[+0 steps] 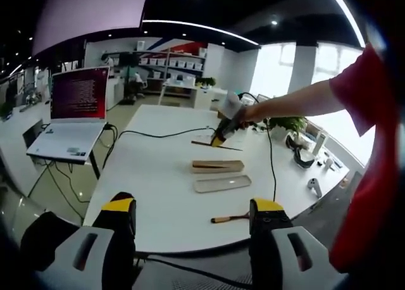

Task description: Arrange the utensils inside the cutlery case until each visible utensil rests in its matching compartment.

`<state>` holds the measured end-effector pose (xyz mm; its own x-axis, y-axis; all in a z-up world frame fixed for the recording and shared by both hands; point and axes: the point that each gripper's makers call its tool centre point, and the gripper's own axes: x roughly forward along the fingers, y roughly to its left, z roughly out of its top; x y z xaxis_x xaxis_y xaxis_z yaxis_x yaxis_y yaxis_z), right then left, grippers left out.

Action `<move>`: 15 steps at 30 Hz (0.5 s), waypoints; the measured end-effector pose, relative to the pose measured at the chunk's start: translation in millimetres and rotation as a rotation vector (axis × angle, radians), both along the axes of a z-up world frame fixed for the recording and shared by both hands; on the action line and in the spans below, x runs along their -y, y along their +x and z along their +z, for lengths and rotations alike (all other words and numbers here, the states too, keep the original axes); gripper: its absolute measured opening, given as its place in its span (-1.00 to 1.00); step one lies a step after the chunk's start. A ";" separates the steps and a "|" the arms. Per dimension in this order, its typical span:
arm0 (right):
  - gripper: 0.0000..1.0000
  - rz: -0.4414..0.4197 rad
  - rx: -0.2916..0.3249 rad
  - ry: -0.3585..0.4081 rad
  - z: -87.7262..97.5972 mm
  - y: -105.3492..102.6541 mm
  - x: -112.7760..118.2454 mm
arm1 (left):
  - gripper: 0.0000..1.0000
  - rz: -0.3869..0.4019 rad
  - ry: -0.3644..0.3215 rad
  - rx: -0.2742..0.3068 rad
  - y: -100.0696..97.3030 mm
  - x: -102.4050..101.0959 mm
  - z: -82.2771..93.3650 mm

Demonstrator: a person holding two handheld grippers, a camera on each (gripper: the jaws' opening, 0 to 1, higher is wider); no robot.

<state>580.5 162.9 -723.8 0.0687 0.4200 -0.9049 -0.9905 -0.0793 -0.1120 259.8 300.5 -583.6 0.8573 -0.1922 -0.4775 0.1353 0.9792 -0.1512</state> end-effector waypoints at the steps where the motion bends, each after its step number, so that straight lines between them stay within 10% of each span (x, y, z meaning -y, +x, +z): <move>1: -0.99 -0.009 0.000 0.002 -3.2 2.0 -0.8 | 0.49 -0.002 0.003 -0.004 -0.3 0.0 -0.2; 15: -0.99 -0.064 -0.027 0.015 -17.7 10.2 -0.2 | 0.49 -0.004 0.013 -0.023 2.5 -2.1 -2.6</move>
<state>590.8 163.2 -741.5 0.0716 0.4295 -0.9002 -0.9962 -0.0139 -0.0858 262.3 302.6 -586.2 0.8454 -0.1891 -0.4995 0.1354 0.9806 -0.1420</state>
